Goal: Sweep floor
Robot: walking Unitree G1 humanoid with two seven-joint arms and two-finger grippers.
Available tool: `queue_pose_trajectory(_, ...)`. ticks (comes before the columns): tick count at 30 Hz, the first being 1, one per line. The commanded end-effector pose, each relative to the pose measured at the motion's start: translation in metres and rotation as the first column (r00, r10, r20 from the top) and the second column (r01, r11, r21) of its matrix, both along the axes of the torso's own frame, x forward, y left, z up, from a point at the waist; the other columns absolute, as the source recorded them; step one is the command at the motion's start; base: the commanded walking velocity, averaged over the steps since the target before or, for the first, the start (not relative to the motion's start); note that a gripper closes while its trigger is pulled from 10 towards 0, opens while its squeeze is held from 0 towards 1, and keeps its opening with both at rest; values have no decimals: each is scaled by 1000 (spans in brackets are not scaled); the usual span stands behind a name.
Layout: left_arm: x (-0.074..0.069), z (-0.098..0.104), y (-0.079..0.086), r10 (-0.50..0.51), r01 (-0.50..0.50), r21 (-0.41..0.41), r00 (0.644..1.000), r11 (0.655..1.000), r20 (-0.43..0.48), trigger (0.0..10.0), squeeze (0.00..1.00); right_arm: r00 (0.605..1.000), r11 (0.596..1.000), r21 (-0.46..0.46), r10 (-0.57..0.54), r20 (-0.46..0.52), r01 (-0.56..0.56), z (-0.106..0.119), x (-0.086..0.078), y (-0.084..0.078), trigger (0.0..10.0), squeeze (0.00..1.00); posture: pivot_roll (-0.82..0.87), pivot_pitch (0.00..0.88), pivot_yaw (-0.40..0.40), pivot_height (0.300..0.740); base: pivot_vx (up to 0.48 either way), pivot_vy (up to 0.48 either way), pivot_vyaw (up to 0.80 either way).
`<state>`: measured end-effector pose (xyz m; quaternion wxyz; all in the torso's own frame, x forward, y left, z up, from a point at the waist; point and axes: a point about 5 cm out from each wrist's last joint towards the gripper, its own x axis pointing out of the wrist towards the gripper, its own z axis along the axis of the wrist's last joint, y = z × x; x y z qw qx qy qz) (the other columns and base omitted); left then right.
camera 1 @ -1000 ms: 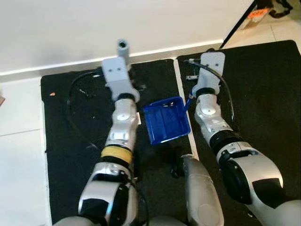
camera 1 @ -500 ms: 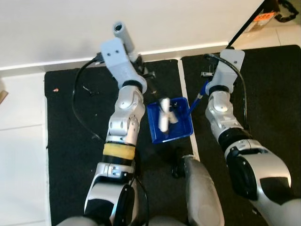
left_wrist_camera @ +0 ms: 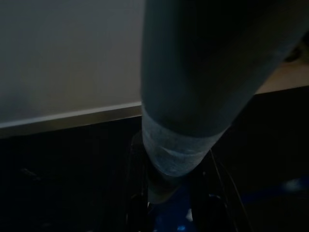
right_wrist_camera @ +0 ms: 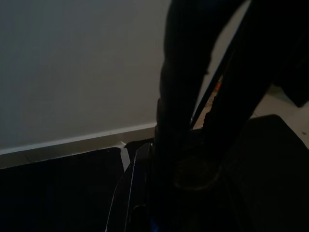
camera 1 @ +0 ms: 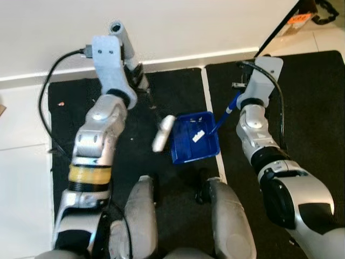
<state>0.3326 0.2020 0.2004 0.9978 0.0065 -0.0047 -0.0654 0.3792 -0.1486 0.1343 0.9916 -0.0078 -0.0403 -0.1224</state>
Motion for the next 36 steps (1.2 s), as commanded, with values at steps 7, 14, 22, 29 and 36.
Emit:
queue_pose_trajectory(7,-9,12,49,182,-167,-113,974,979,132,10000,0,973,997,20,-68,-221,74,-46,-18,-27,10000,0,125,277,-99,740,0,0,0)
queue_pose_trajectory(14,-12,-14,63,346,-327,-162,932,931,107,10000,0,970,981,147,-89,-226,124,-51,-22,-45,10000,0,113,177,-112,740,0,0,0)
queue_pose_trajectory(22,-20,-42,66,329,-330,4,941,944,82,10000,0,969,956,237,-121,-216,172,-54,-27,-63,10000,0,106,128,-104,740,0,0,0)
queue_pose_trajectory(29,-20,-42,75,347,-355,73,932,932,103,10000,0,978,937,308,-116,-175,166,-49,-26,-72,10000,0,101,107,-90,740,0,0,0)
queue_pose_trajectory(36,-26,-63,94,392,-393,135,919,910,30,10000,0,984,913,374,-129,-122,166,-43,-25,-77,10000,0,112,77,-56,740,0,0,0)
